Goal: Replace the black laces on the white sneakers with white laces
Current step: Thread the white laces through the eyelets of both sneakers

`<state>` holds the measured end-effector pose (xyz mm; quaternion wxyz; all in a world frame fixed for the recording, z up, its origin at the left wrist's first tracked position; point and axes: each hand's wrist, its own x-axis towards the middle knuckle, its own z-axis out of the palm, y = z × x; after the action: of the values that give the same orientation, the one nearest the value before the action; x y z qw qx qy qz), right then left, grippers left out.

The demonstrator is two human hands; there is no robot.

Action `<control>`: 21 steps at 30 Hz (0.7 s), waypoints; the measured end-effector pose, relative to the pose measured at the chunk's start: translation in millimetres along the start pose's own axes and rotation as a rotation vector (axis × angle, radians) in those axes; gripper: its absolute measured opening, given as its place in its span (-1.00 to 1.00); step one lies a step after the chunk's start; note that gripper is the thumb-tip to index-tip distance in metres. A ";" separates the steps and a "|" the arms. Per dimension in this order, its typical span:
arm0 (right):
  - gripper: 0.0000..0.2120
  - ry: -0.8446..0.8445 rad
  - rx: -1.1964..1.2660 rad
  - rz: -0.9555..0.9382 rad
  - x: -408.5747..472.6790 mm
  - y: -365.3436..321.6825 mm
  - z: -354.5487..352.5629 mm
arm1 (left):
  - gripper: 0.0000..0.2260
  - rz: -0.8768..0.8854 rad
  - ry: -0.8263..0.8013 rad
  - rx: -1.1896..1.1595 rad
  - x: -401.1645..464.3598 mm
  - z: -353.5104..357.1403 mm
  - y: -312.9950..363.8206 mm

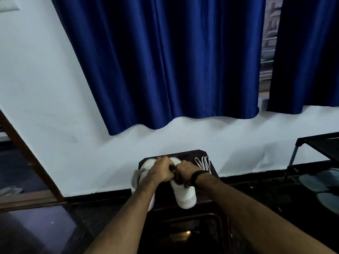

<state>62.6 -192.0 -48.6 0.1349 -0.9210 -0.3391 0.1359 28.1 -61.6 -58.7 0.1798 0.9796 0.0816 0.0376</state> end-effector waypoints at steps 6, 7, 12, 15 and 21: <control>-0.67 0.063 -0.086 -0.001 0.3 -1.2 -0.7 | -0.86 -0.090 -0.033 -0.146 -2.6 2.1 -1.9; -0.66 0.095 -0.109 0.003 1.0 -0.7 1.9 | -0.83 -0.128 -0.039 -0.166 -4.1 3.5 -1.7; -0.63 -0.004 -0.104 -0.013 1.3 -0.5 -2.0 | -0.68 -0.223 -0.036 -0.257 0.3 24.6 -15.3; -0.66 -0.140 -0.072 -0.111 -1.3 12.4 -8.0 | -0.64 -0.279 -0.009 -0.302 -11.5 16.9 -2.7; -0.60 0.400 -0.115 -0.347 -27.5 36.2 22.4 | -0.76 -0.318 0.030 -0.231 -24.7 16.2 9.7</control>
<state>56.1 -233.3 -77.3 0.1678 -0.8638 -0.4658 -0.0933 6.9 -80.5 -71.4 0.2935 0.9265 0.2332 0.0327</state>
